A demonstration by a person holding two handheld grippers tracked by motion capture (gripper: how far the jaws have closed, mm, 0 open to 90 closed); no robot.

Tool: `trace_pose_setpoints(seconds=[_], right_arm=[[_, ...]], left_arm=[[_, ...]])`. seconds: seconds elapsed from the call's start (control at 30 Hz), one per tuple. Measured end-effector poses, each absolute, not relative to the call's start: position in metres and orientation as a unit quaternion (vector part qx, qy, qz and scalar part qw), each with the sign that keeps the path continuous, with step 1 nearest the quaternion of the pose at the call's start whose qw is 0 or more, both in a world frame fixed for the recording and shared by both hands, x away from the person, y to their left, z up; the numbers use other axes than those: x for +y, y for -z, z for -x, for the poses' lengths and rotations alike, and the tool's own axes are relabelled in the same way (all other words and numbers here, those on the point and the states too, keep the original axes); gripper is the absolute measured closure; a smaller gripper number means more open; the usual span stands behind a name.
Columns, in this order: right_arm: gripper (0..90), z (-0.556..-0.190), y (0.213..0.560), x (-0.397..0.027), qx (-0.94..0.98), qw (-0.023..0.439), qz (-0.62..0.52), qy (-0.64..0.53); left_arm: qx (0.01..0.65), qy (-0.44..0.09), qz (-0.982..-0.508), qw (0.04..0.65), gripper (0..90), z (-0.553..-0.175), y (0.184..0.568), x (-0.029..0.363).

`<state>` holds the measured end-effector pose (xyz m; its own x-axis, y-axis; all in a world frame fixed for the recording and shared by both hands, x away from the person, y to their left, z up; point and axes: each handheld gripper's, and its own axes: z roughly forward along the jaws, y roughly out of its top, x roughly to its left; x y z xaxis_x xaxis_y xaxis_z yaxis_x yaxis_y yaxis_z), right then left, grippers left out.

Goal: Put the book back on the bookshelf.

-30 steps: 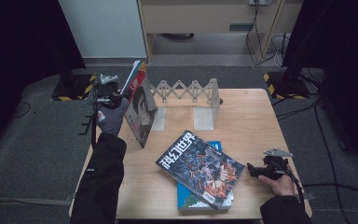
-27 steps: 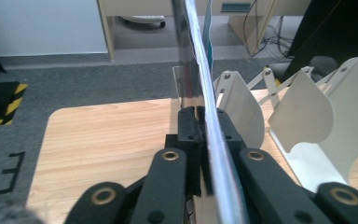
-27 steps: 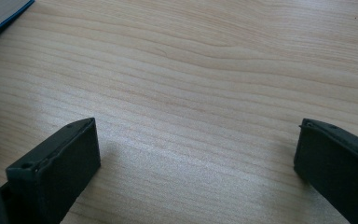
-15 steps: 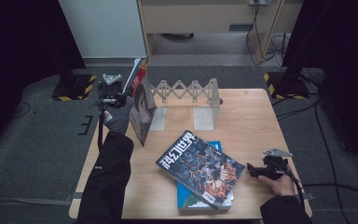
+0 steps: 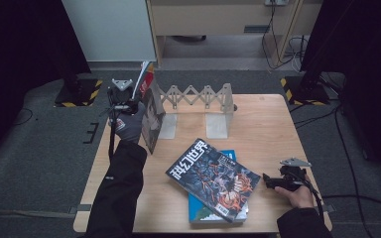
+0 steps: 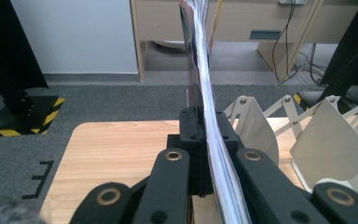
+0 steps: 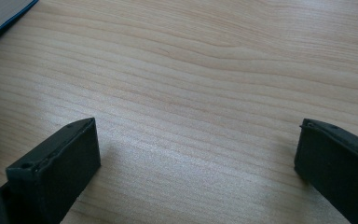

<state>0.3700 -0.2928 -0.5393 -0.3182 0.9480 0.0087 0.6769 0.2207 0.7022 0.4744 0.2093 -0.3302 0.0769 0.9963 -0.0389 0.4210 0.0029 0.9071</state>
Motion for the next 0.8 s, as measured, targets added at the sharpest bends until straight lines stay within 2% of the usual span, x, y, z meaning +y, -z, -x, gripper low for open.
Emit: trace_pose_setpoints(seconds=[0.37, 0.53, 0.8], right_arm=[[0.5, -0.370, 0.539, -0.293, 0.752, 0.219, -0.539, -0.310], [0.4, -0.370, 0.539, -0.293, 0.751, 0.220, -0.540, -0.311], [0.4, -0.370, 0.539, -0.292, 0.751, 0.219, -0.540, -0.311]], left_arm=[[0.576, -0.359, -0.612, 0.405, 85.2, -0.473, 0.333, 0.207], [0.576, -0.347, -0.617, 0.409, 78.0, -0.473, 0.334, 0.211], [0.568, -0.332, -0.620, 0.427, 72.8, -0.468, 0.345, 0.224]])
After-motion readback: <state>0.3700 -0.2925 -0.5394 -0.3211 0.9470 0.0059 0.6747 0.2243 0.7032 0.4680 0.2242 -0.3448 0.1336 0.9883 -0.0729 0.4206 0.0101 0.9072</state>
